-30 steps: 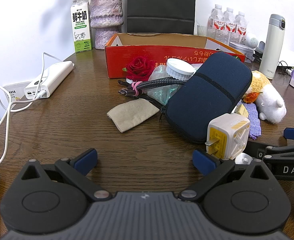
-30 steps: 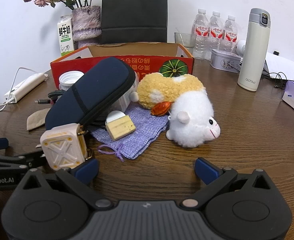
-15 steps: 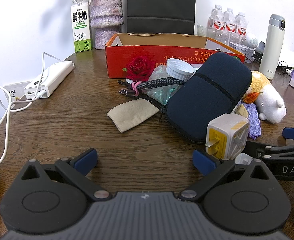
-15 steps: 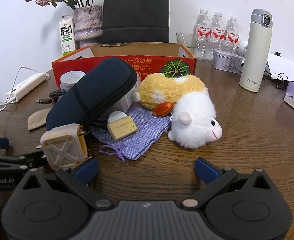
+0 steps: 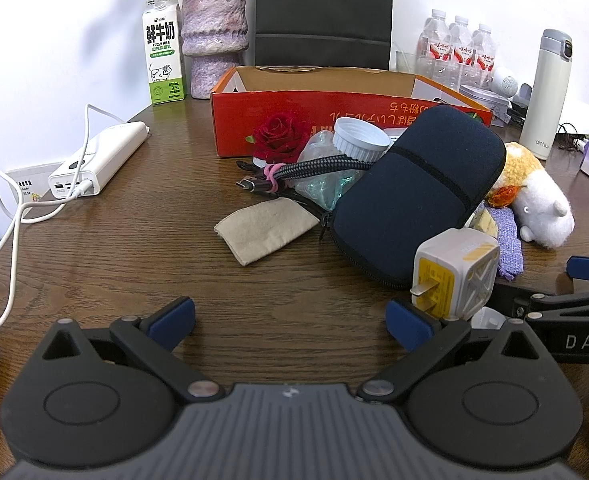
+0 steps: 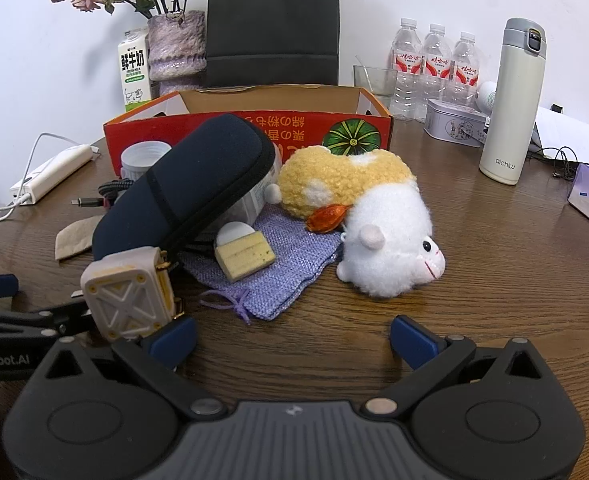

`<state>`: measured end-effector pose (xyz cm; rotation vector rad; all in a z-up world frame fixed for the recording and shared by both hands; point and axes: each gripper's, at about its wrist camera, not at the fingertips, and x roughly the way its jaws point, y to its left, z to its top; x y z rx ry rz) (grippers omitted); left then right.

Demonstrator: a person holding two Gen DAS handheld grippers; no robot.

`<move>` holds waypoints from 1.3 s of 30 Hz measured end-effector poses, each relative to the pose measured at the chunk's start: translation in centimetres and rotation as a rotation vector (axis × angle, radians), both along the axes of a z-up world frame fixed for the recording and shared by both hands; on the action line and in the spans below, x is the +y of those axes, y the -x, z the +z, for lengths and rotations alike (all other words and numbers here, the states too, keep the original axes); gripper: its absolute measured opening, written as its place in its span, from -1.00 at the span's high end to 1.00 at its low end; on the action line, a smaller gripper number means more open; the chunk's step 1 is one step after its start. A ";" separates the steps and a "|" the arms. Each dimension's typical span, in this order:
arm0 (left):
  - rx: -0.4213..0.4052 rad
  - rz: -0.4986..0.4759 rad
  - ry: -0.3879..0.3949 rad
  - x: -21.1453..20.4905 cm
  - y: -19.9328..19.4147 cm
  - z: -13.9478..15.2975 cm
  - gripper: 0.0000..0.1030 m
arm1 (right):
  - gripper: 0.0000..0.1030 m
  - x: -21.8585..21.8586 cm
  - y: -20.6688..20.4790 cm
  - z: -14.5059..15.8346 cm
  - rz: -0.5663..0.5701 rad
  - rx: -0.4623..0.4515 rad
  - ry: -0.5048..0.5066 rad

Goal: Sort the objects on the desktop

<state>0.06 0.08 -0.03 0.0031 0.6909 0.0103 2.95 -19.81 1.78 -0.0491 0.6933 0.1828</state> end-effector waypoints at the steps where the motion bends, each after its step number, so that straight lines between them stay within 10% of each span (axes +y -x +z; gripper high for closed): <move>1: 0.000 0.002 0.000 0.0 0.0 0.0 -1.00 | -1.00 0.0 0.0 0.0 0.000 0.000 0.000; 21: -0.005 -0.035 0.015 0.3 0.1 0.0 -1.00 | -1.00 -0.1 0.8 0.2 0.013 0.005 0.009; 31: -0.183 -0.145 0.323 2.8 -0.5 5.7 -1.00 | -0.91 -4.2 0.6 4.6 -0.119 -0.167 -0.027; 39: -0.021 -0.380 0.066 -4.5 -6.8 4.3 -0.93 | -0.44 -6.2 -8.3 1.6 -0.098 0.002 -0.168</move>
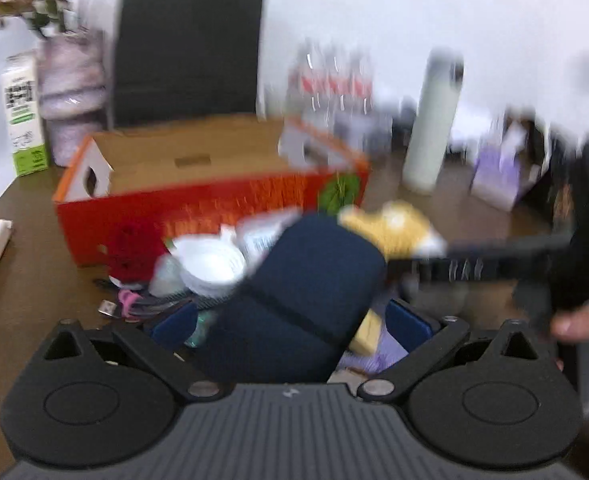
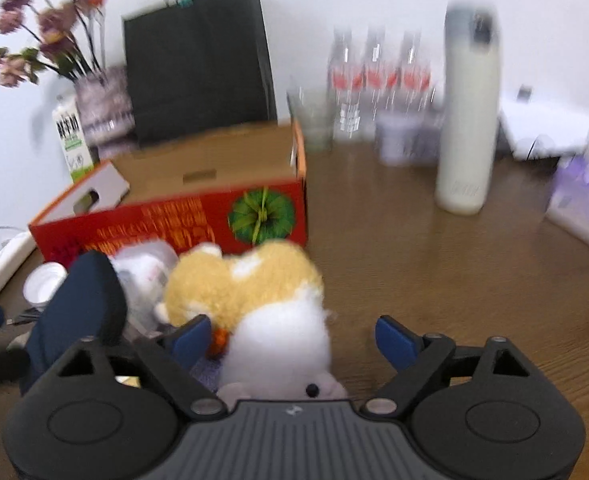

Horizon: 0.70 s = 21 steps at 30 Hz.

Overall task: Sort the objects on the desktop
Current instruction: 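Grasp the white plush sheep with the right tool while the left tool grasps the navy case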

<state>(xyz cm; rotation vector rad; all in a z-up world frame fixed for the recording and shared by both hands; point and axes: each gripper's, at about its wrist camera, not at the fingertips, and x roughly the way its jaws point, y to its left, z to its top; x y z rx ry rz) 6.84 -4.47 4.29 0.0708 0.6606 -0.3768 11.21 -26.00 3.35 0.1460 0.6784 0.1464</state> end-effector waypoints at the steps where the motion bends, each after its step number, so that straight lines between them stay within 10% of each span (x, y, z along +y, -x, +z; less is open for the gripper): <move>1: 0.017 -0.008 -0.016 -0.7 -0.5 -0.2 -0.93 | -0.29 -0.3 -0.1 -0.2 0.013 -0.007 -0.039; 3: 0.030 -0.002 -0.046 -1.5 -1.2 -0.6 -0.80 | 0.15 -0.9 0.2 0.1 0.015 -0.014 -0.075; 14: -0.014 0.023 0.048 -0.5 1.7 2.5 -0.21 | 0.19 -4.6 6.5 2.8 -0.036 -0.145 -0.118; 18: -0.107 0.092 0.047 0.1 3.8 5.1 -0.18 | 0.19 -1.6 9.4 4.6 -0.049 -0.371 0.182; 21: -0.105 0.132 0.086 1.0 4.3 6.2 -0.17 | 0.21 -2.5 7.8 4.5 0.054 -0.188 -0.062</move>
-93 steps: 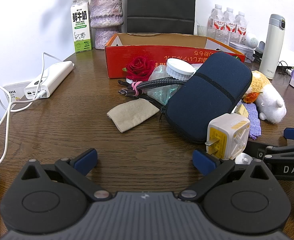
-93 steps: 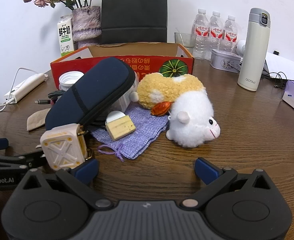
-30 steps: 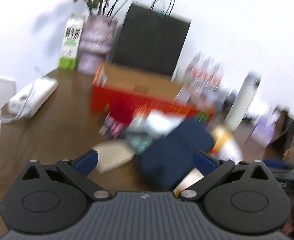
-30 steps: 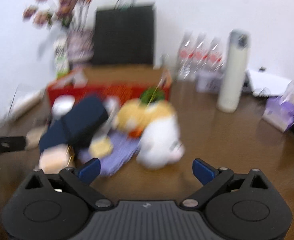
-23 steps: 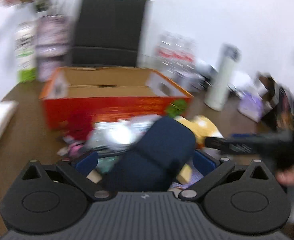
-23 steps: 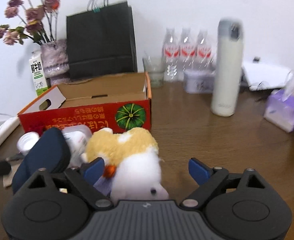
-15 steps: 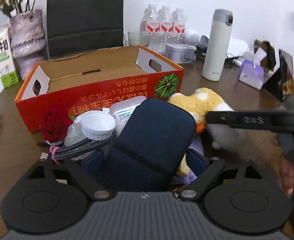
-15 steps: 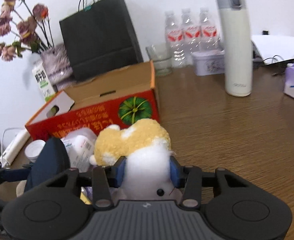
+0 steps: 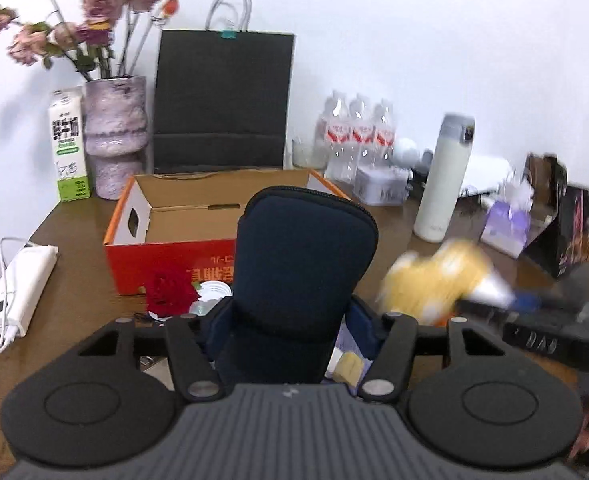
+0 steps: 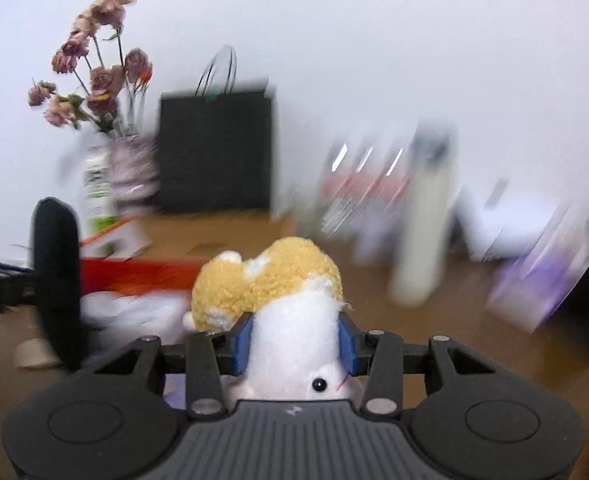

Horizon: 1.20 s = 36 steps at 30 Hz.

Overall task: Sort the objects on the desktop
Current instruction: 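Carry the sheep and navy case into the cardboard box and open both tools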

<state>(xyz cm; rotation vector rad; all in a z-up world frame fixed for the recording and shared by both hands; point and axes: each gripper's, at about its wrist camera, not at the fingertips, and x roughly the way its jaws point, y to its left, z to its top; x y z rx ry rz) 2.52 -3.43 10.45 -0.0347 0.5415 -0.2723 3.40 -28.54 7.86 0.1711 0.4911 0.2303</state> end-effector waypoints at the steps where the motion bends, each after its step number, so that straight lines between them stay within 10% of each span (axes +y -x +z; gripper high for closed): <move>1: 0.005 0.004 0.007 0.3 0.2 0.2 -0.17 | 0.21 0.4 -0.4 -0.5 0.025 0.027 0.003; 11: 0.172 0.048 -0.091 3.8 4.6 -1.5 -0.16 | -0.45 2.4 2.1 -3.1 0.051 0.138 0.163; 13: 0.193 0.013 -0.105 3.5 4.9 -2.1 -0.16 | -0.44 3.4 3.6 -3.7 0.053 0.131 0.238; 15: 0.202 -0.011 -0.115 3.1 4.7 -3.1 -0.16 | 0.09 3.9 3.7 -4.2 0.045 0.131 0.260; 20: 0.208 0.037 -0.163 2.3 2.5 -6.7 -0.10 | 0.13 4.0 3.7 -4.0 0.008 0.093 0.248; 25: 0.228 0.025 -0.113 3.2 2.8 -7.0 -0.80 | 0.17 2.7 4.9 -2.0 -0.038 0.025 0.228; 29: 0.331 0.097 -0.047 4.3 1.7 -8.2 -0.69 | 0.14 2.3 4.2 -3.0 -0.023 0.091 0.276; 36: 0.270 0.084 -0.085 3.4 1.7 -8.1 -0.29 | -0.23 2.2 3.0 -4.4 -0.023 0.127 0.302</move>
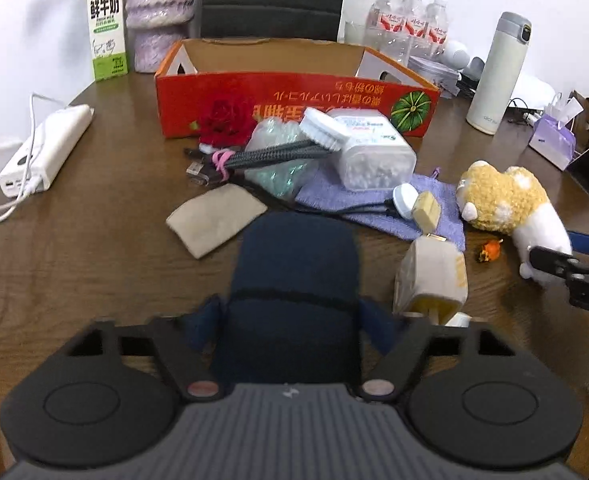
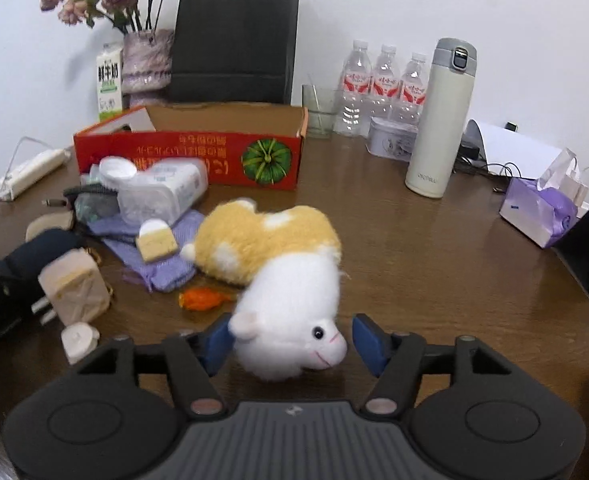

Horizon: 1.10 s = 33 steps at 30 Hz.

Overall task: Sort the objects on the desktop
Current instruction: 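Carry the sheep and navy case into the cardboard box and open both tools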

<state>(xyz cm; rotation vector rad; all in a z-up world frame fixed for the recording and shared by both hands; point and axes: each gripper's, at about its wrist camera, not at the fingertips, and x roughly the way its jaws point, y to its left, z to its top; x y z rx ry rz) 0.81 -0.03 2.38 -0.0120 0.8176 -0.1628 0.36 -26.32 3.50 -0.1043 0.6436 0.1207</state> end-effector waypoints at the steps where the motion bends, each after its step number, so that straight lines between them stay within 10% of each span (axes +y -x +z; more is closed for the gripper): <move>1: -0.006 0.004 -0.002 -0.2 0.0 0.2 -0.25 | -0.21 0.0 -0.8 -0.5 0.000 0.031 0.006; 10: -0.198 0.044 0.064 2.5 2.1 8.4 -0.21 | 0.08 0.3 -0.5 4.8 -0.036 -0.161 -0.016; 17: -0.195 0.088 0.066 3.0 -10.8 13.5 -0.21 | 0.07 4.4 -9.1 10.7 0.101 -0.263 -0.101; 26: 0.028 0.162 -0.041 2.1 -30.9 8.7 -0.21 | 0.06 9.3 -31.7 9.1 0.084 0.062 -0.026; 33: 0.110 0.188 -0.101 1.9 -37.8 3.8 -0.23 | -0.05 10.7 -38.6 2.3 0.027 0.251 0.047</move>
